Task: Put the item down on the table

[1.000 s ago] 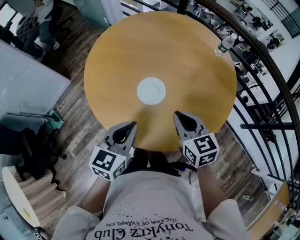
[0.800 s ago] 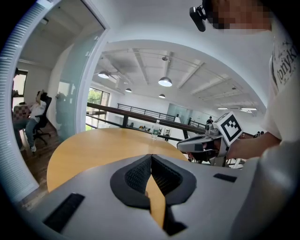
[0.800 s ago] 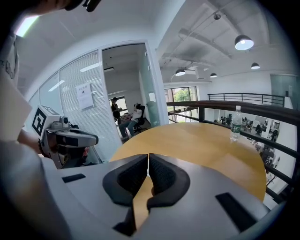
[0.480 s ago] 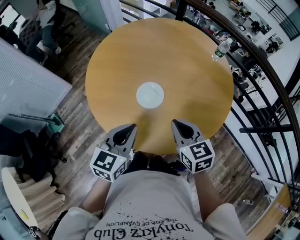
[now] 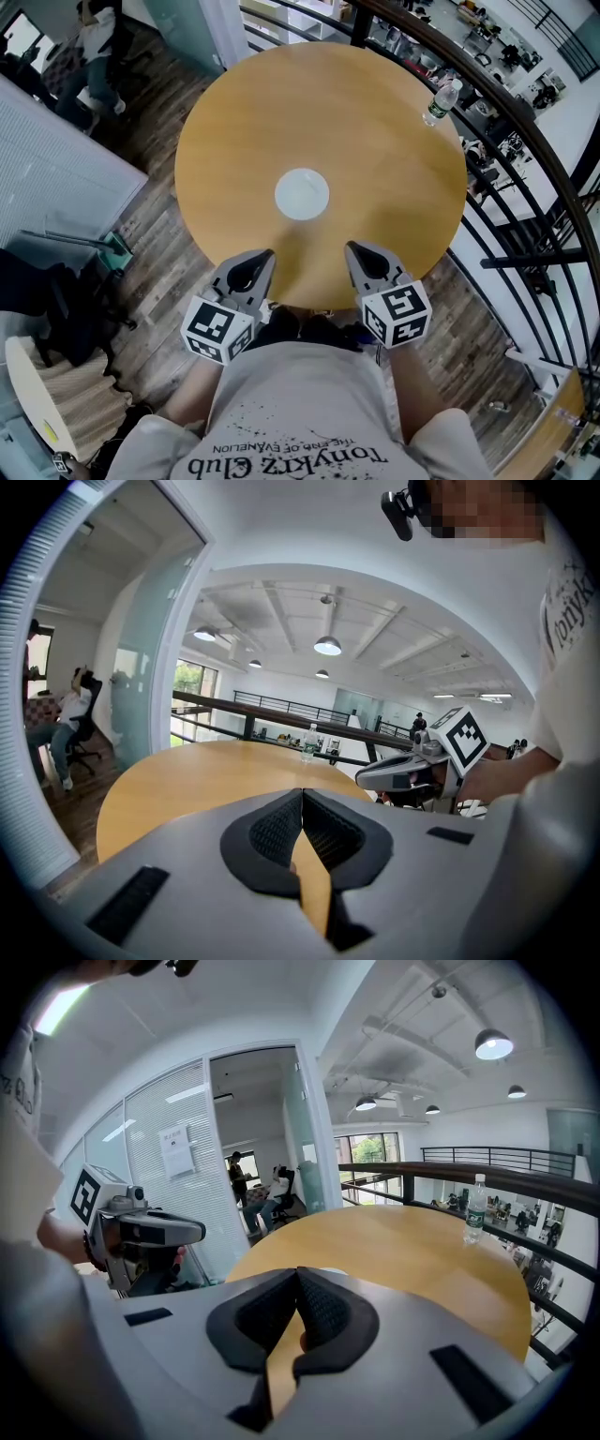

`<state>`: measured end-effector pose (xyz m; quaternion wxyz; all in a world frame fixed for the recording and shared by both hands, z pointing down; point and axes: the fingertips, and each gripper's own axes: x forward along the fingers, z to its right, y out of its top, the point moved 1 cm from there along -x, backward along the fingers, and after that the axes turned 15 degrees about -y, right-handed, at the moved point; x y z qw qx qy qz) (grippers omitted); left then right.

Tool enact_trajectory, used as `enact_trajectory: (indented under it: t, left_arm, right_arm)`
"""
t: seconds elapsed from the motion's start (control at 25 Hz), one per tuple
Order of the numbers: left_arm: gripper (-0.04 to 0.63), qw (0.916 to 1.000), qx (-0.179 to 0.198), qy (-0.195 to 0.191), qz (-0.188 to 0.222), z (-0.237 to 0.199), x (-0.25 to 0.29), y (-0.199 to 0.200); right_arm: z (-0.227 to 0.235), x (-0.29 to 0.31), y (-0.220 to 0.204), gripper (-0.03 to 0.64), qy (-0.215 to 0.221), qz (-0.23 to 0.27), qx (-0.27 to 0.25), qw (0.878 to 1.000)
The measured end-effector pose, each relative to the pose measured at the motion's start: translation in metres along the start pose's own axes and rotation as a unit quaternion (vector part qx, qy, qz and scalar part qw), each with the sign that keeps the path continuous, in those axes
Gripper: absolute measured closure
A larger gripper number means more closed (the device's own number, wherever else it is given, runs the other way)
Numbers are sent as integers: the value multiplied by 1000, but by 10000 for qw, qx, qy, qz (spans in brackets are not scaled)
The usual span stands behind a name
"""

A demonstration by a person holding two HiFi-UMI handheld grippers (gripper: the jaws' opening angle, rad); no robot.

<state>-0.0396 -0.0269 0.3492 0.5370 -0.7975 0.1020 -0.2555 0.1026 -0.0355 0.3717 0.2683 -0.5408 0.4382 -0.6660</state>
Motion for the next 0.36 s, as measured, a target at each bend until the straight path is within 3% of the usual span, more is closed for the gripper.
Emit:
enact_trajectory:
  t: [0.36]
  left_arm:
    - [572, 10000, 15, -13, -50, 4, -7, -2]
  right_arm:
    - [-2, -8, -9, 592, -55, -80, 39, 9999]
